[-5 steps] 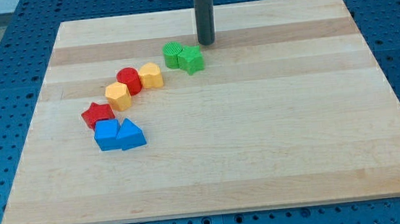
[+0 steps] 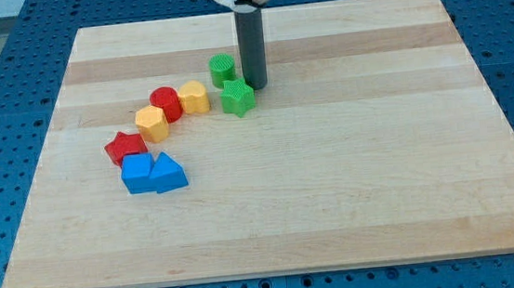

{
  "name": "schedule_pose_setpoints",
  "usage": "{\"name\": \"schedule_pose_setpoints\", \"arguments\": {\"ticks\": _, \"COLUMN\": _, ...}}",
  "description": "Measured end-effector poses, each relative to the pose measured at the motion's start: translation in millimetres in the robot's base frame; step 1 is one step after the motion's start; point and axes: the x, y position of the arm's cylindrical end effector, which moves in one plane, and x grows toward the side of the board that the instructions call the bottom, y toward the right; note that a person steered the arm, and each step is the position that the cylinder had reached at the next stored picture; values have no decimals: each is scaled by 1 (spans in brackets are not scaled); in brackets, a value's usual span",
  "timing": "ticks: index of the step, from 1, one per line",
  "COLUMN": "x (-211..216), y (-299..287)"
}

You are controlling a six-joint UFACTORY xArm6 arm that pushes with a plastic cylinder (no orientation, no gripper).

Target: Move the green star diagonally to the bottom right of the blue triangle

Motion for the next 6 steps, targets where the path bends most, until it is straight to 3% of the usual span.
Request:
{"name": "schedule_pose_setpoints", "arguments": {"ticks": 1, "x": 0, "y": -27}}
{"name": "schedule_pose_setpoints", "arguments": {"ticks": 2, "x": 29, "y": -30}}
{"name": "schedule_pose_setpoints", "arguments": {"ticks": 6, "x": 125, "y": 11}}
